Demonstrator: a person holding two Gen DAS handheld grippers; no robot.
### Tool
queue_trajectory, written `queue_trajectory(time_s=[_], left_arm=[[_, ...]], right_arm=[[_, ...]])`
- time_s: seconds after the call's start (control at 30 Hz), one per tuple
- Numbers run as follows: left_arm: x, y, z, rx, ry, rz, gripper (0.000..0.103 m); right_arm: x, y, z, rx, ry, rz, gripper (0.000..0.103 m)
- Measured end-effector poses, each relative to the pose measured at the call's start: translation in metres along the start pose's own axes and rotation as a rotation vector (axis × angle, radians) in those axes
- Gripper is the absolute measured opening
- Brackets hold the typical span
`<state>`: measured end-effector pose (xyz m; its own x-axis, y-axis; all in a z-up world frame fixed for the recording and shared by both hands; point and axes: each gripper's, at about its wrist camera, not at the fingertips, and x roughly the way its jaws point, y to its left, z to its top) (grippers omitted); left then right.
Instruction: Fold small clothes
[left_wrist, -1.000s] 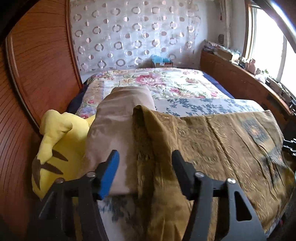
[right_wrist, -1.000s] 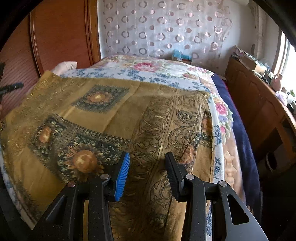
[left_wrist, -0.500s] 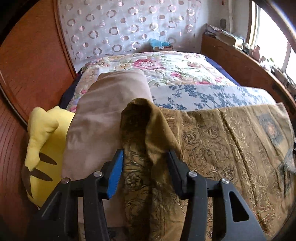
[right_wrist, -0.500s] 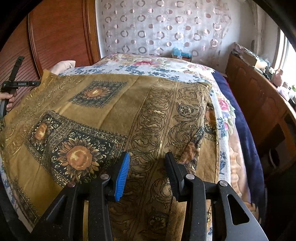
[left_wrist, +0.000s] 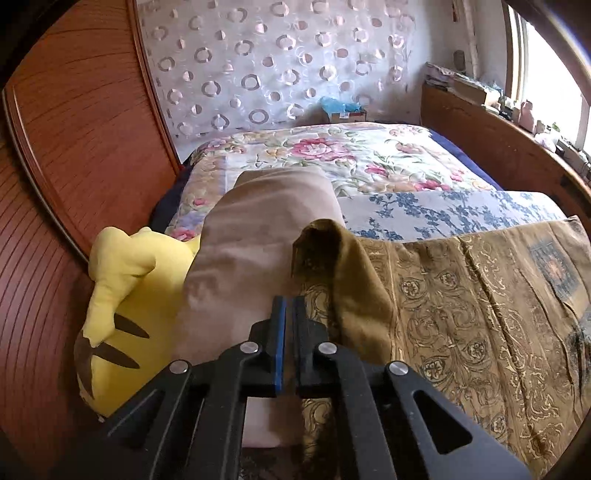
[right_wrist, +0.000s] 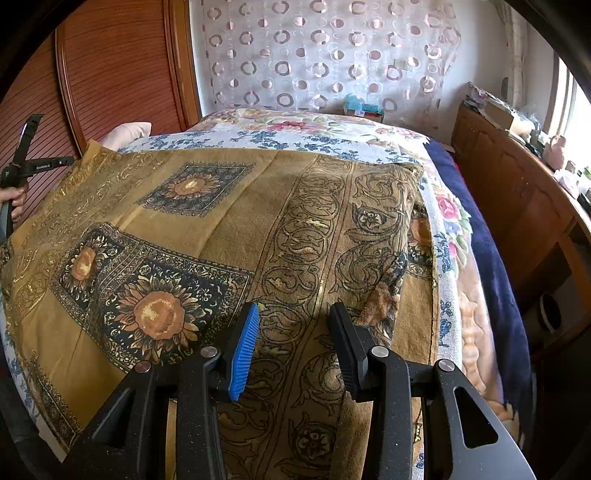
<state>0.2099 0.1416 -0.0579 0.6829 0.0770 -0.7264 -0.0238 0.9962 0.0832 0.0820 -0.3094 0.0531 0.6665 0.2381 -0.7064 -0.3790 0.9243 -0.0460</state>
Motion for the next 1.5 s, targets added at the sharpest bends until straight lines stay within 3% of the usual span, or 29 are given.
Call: queue_trajectory(time_s=[0.03,0.1,0.17,0.27,0.4,0.5,0.57,0.7,0.77,0.87,1.2,1.5], left_arm=[[0.001,0.001,0.000,-0.005,0.002,-0.008,0.004],[0.001,0.001,-0.001,-0.010,0.005,-0.040,0.017],[0.003,-0.001,-0.002,-0.017,0.006,-0.092,0.047],[0.011,-0.004,-0.004,-0.025,0.034,-0.147,0.054],[0.023,-0.008,-0.008,-0.047,0.083,-0.193,0.054],[0.022,-0.016,-0.013,-0.019,0.086,-0.184,0.054],[0.019,-0.024,-0.014,0.018,0.086,-0.177,0.042],[0.009,-0.035,-0.015,0.072,0.074,-0.163,0.029],[0.004,-0.040,-0.015,0.098,0.072,-0.156,0.016],[-0.003,-0.047,-0.013,0.120,0.059,-0.147,0.007],[-0.023,-0.059,-0.008,0.133,0.001,-0.142,0.003],[-0.055,-0.094,0.006,0.173,-0.068,-0.181,0.003]], right_arm=[[0.000,0.000,0.000,0.000,0.000,0.000,0.042],[0.000,0.000,0.000,0.000,0.000,0.001,0.042],[0.000,0.000,0.000,-0.001,0.001,0.000,0.042],[0.000,0.000,0.000,-0.002,0.001,-0.001,0.042],[0.000,0.000,0.000,-0.002,0.001,-0.001,0.042],[0.000,0.000,0.000,-0.002,0.002,0.000,0.042],[0.000,0.000,0.000,-0.002,0.002,0.000,0.042],[0.000,0.000,0.000,0.000,0.002,0.003,0.042],[0.000,0.001,0.000,0.001,0.002,0.004,0.042],[0.000,0.001,0.000,0.002,0.002,0.004,0.042],[0.003,0.003,0.000,0.004,0.003,0.011,0.044],[0.000,0.003,0.000,0.007,0.001,0.015,0.044]])
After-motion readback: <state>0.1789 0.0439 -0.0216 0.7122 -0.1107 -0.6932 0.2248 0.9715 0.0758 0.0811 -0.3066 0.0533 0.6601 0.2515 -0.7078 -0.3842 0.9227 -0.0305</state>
